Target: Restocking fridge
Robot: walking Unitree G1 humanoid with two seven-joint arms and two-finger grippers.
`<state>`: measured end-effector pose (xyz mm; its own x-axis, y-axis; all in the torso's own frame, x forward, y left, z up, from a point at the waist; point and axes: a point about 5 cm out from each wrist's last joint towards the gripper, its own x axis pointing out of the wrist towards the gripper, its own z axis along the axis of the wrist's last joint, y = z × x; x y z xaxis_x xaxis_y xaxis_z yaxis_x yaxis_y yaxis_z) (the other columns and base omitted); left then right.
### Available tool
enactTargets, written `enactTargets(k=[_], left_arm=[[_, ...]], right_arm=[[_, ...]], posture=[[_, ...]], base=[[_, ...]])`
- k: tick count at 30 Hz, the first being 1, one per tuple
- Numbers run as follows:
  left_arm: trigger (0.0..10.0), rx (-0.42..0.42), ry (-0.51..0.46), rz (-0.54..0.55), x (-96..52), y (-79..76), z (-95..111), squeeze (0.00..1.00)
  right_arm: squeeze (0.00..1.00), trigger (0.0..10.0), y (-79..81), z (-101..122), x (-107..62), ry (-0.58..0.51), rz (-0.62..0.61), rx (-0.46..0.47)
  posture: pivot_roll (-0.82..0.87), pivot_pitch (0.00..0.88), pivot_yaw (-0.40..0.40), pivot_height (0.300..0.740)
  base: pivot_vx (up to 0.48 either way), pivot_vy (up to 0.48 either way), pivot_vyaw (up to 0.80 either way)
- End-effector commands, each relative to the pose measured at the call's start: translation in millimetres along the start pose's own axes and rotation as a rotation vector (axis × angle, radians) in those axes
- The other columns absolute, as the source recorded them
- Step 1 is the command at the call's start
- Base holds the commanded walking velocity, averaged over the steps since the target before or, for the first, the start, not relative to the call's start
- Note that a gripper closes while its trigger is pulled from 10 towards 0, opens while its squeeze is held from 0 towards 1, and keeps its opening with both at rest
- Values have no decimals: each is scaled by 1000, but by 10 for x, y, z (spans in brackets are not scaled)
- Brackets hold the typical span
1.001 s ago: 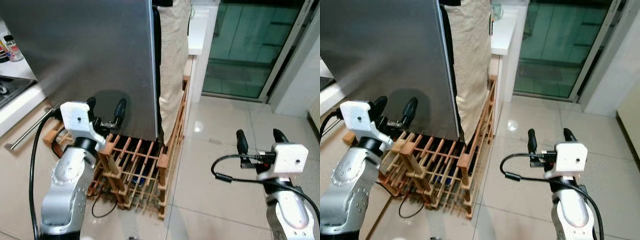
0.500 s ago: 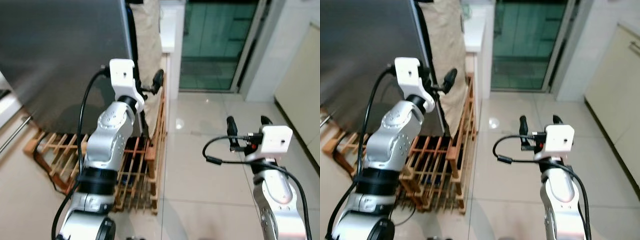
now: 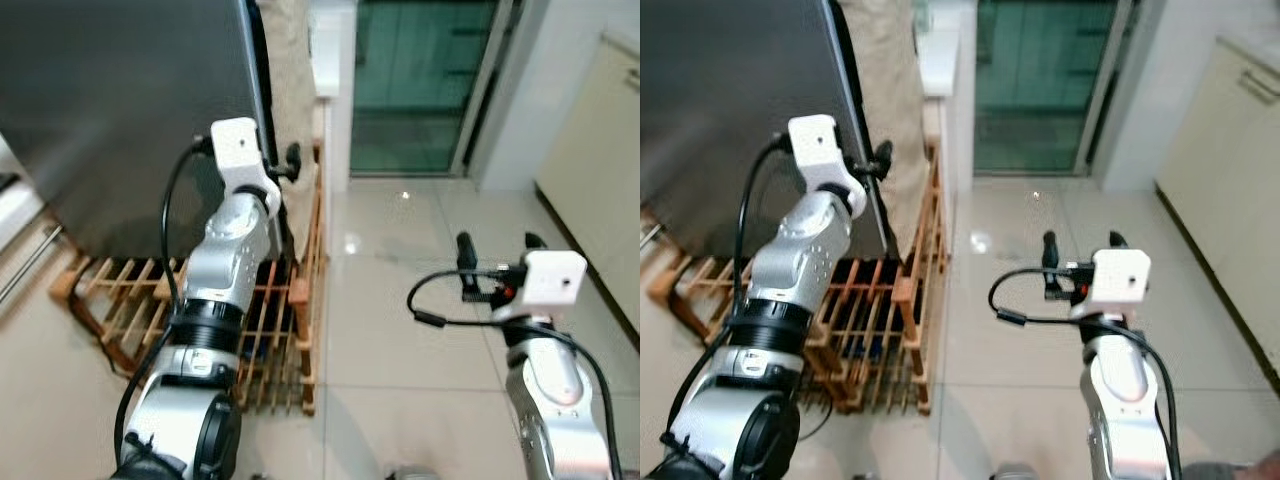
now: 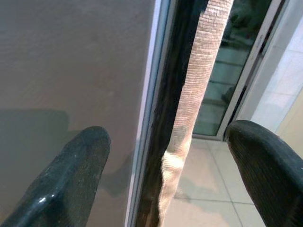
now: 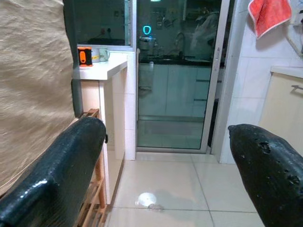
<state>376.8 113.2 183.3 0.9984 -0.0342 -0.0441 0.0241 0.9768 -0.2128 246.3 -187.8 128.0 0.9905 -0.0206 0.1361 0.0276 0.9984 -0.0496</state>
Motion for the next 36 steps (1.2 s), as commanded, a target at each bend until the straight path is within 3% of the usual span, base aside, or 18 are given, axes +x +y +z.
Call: enactTargets(k=[1, 4, 5, 6, 7, 8, 10, 11, 12, 14, 15, 16, 20, 22, 26, 31, 36], left_arm=[[10000, -18, -44, -54, 37, -123, 133, 0], [10000, -34, -94, -187, -23, -207, 185, 0], [10000, 15, -175, -228, -142, -77, 229, 0], [10000, 15, -175, -228, -142, -77, 229, 0], [10000, 25, -182, -256, -238, 25, 197, 0], [10000, 75, -183, -275, -453, 270, 66, 0], [10000, 152, -142, -299, -825, 578, -159, 0], [10000, 179, -120, -303, -959, 664, -237, 0], [10000, 179, -120, -303, -959, 664, -237, 0], [10000, 173, -84, -264, -1248, 807, -363, 0], [10000, 173, -84, -264, -1248, 807, -363, 0], [10000, 166, -64, -239, -1422, 845, -416, 0], [10000, 175, -90, -231, -1419, 781, -376, 0], [10000, 186, -157, -241, -1341, 666, -231, 0], [10000, 211, -145, -224, -1267, 633, -196, 0], [10000, 138, -125, -145, -1065, 604, -149, 0], [10000, 116, -127, -145, -1031, 581, -144, 0]], right_arm=[[0, 10000, 9, 19, 8, -9, -1, -6], [0, 10000, 13, 60, 2, -27, -8, -18], [0, 10000, -15, 137, -24, -51, -30, -26], [0, 10000, -15, 137, -24, -51, -30, -26], [0, 10000, -30, 199, -58, -71, -37, -41], [0, 10000, -41, 279, -166, -99, -35, -64], [0, 10000, -51, 347, -350, -123, -27, -96], [0, 10000, -60, 352, -416, -124, -26, -103], [0, 10000, -60, 352, -416, -124, -26, -103], [0, 10000, -112, 236, -525, -65, -26, -111], [0, 10000, -112, 236, -525, -65, -26, -111], [0, 10000, -161, 135, -559, -17, -23, -114], [0, 10000, -153, 75, -496, 3, 11, -110], [0, 10000, -123, 20, -417, 14, 39, -110], [0, 10000, -81, -11, -351, 14, 49, -102], [0, 10000, -43, 11, -255, 1, 25, -56], [0, 10000, -68, 35, -227, -8, 11, -50]], posture=[[-243, 0, 94, 740], [-250, 0, 108, 740], [-250, 0, 113, 740], [-250, 0, 113, 740], [-246, 0, 116, 740], [-236, 0, 117, 740], [-232, 0, 115, 740], [-226, 0, 110, 740], [-226, 0, 110, 740], [-194, 6, 89, 740], [-194, 6, 89, 740], [-183, 9, 76, 740], [-160, 5, 60, 740], [-146, 1, 53, 740], [-146, 0, 60, 740], [-160, 0, 69, 740], [-173, 0, 72, 740]], base=[[0, 0, 0], [0, 0, 0], [0, 0, 0], [0, 0, 0], [0, 0, 0], [0, 0, 0], [0, 0, 0], [0, 0, 0], [0, 0, 0], [0, 0, 0], [0, 0, 0], [0, 0, 0], [0, 0, 0], [171, -167, 0], [358, -313, 0], [410, -117, 0], [439, 0, 0]])
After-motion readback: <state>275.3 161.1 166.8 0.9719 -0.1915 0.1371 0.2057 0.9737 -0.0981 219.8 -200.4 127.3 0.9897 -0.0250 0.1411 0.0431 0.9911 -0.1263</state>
